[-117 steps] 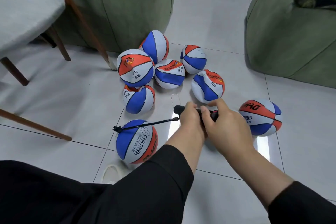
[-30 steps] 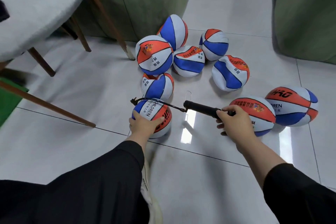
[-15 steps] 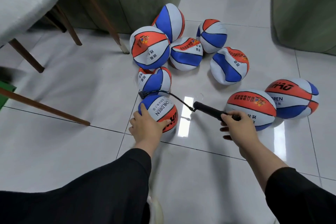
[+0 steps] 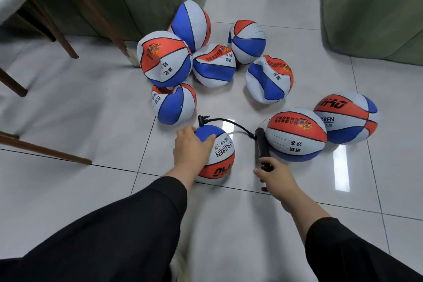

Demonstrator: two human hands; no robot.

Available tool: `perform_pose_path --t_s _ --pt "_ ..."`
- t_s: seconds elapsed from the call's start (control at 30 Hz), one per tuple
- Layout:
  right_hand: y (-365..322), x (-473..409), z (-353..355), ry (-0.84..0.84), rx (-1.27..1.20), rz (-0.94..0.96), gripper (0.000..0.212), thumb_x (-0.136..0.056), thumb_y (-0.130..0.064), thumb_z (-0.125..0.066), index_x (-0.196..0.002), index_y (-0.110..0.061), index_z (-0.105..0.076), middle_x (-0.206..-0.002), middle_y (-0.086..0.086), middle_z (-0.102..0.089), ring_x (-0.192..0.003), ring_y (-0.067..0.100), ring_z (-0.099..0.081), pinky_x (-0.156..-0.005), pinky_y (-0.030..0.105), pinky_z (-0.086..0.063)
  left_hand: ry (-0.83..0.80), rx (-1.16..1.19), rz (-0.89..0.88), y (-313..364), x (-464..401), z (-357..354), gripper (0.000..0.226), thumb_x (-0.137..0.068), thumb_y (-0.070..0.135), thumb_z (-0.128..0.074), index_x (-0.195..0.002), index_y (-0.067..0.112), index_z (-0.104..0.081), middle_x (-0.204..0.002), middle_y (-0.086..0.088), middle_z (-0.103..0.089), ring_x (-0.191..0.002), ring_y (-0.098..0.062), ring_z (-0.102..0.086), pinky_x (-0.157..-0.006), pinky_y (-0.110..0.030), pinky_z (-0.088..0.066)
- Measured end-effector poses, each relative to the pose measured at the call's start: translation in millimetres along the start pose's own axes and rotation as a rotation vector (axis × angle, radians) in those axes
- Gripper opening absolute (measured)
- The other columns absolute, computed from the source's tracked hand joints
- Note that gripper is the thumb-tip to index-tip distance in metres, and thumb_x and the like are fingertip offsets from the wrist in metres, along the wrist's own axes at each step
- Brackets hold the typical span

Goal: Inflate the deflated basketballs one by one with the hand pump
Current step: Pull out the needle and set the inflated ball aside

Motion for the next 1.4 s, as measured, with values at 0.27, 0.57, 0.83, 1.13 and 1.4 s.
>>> perform_pose_path --t_s 0.27,0.57,0.83,1.13,1.4 --pt "19 -15 -18 -0.161 0.304 -0.052 0.052 -0.1 -0.028 -0.063 -0.148 -0.015 -0.049 -0.147 0.011 -0.052 -0.123 0.026 -0.055 -0.089 0.027 -0.041 -0.1 0.03 0.096 4 -38 -2 0.053 -0.088 0.053 -0.057 -0.128 0.019 -0.062 -0.12 -0.006 -0.063 -0.112 -0.031 -0.061 -0.1 -0.053 -0.05" --pt "22 -42 -26 -0.179 0.386 -0.052 0.043 -0.103 -0.027 -0.056 -0.145 -0.017 -0.054 -0.139 0.007 -0.058 -0.114 0.025 -0.059 -0.078 0.027 -0.047 -0.046 -0.131 0.01 -1 -33 -9 0.054 -0.09 0.049 -0.057 -0.137 0.023 -0.054 -0.129 0.001 -0.058 -0.121 -0.026 -0.054 -0.101 -0.051 -0.046" --pt "-15 -65 -24 -0.062 1.074 0.042 0.032 -0.1 -0.04 -0.054 -0.11 -0.012 -0.066 -0.109 0.011 -0.068 -0.101 0.033 -0.064 -0.074 0.034 -0.046 -0.124 -0.189 -0.025 -8 -21 -11 0.067 -0.089 0.068 -0.056 -0.147 0.037 -0.046 -0.15 0.001 -0.042 -0.142 -0.026 -0.035 -0.11 -0.055 -0.038" --pt "-180 -49 -95 -0.365 0.817 0.759 0.049 -0.1 -0.034 -0.062 -0.147 -0.025 -0.049 -0.144 -0.003 -0.054 -0.13 0.019 -0.049 -0.108 0.036 -0.039 -0.272 -0.195 -0.067 -14 -33 -5 0.1 -0.062 0.08 -0.073 -0.141 0.024 -0.048 -0.141 0.004 -0.052 -0.134 -0.023 -0.048 -0.103 -0.046 -0.044" --pt "-179 -90 -114 -0.592 1.0 0.569 0.023 -0.092 -0.045 -0.072 -0.099 -0.024 -0.066 -0.102 -0.004 -0.066 -0.097 0.019 -0.062 -0.07 0.025 -0.046 -0.347 -0.245 -0.215 -27 -37 -2 0.117 -0.064 0.079 -0.079 -0.157 0.025 -0.034 -0.159 0.008 -0.038 -0.147 -0.015 -0.033 -0.117 -0.039 -0.034"
Point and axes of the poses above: each hand's wrist, its own x-axis away from the middle knuckle, its own z-axis out of the back of the hand, y = z × x, the point moved 5 cm from there along -x, towards the middle knuckle
